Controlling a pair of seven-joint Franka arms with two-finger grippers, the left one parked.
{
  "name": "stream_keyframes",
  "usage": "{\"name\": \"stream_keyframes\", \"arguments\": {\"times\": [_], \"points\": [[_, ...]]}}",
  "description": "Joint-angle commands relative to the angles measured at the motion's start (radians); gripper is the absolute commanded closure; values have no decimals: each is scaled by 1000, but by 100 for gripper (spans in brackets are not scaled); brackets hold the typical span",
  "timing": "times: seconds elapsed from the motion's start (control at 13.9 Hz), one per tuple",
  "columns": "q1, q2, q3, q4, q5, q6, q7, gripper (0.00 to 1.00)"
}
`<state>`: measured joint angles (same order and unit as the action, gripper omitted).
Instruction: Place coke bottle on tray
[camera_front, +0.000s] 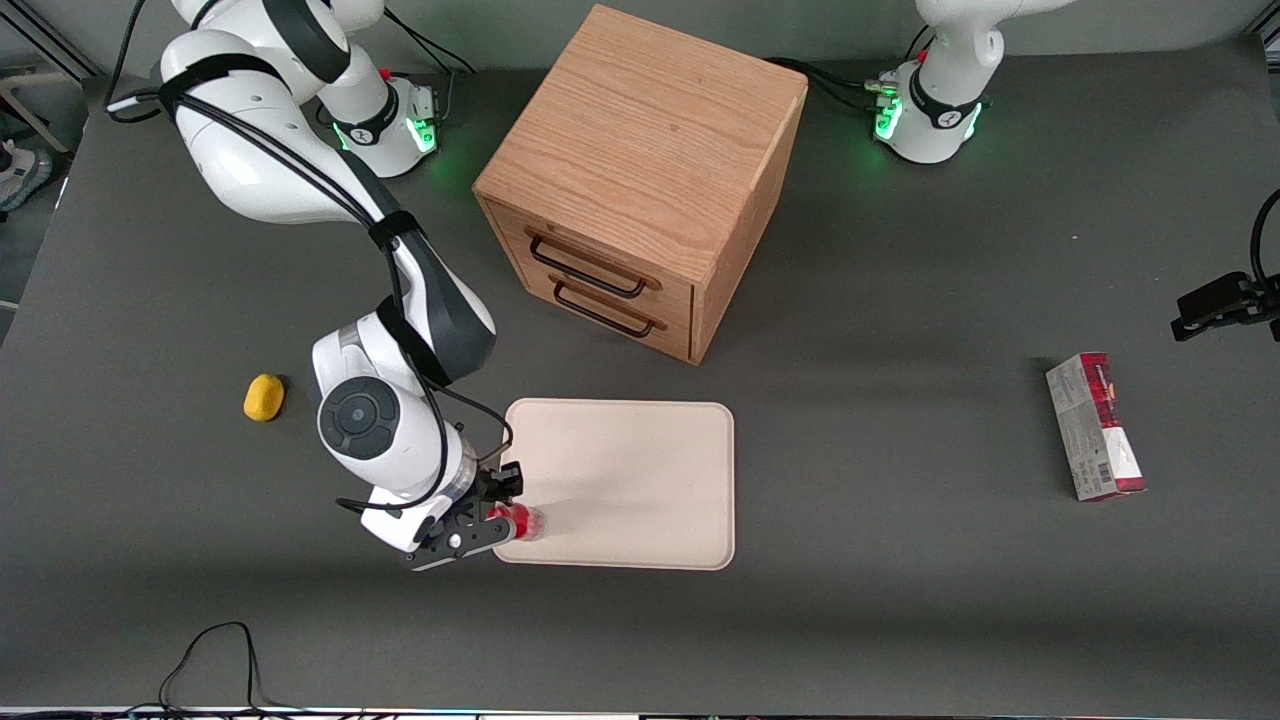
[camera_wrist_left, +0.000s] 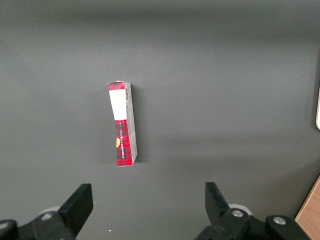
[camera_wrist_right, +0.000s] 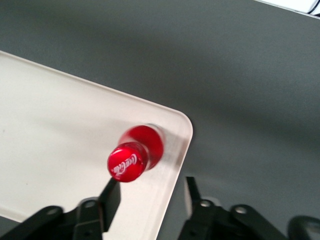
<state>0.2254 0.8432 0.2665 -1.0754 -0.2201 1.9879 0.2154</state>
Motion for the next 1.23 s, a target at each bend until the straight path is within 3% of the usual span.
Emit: {"name": "stream_keyframes", "arguments": {"times": [0.0, 0.36, 0.58, 0.87, 1.15], "points": [[-11, -13, 11, -26, -30, 25, 45, 0], [-55, -91, 10, -32, -9, 0, 41, 0], [-78, -238, -57, -87, 114, -137, 38, 0], [-77, -572, -223, -395, 244, -204, 36, 0], [-77, -870, -297, -677, 258, -215, 33, 0]]}}
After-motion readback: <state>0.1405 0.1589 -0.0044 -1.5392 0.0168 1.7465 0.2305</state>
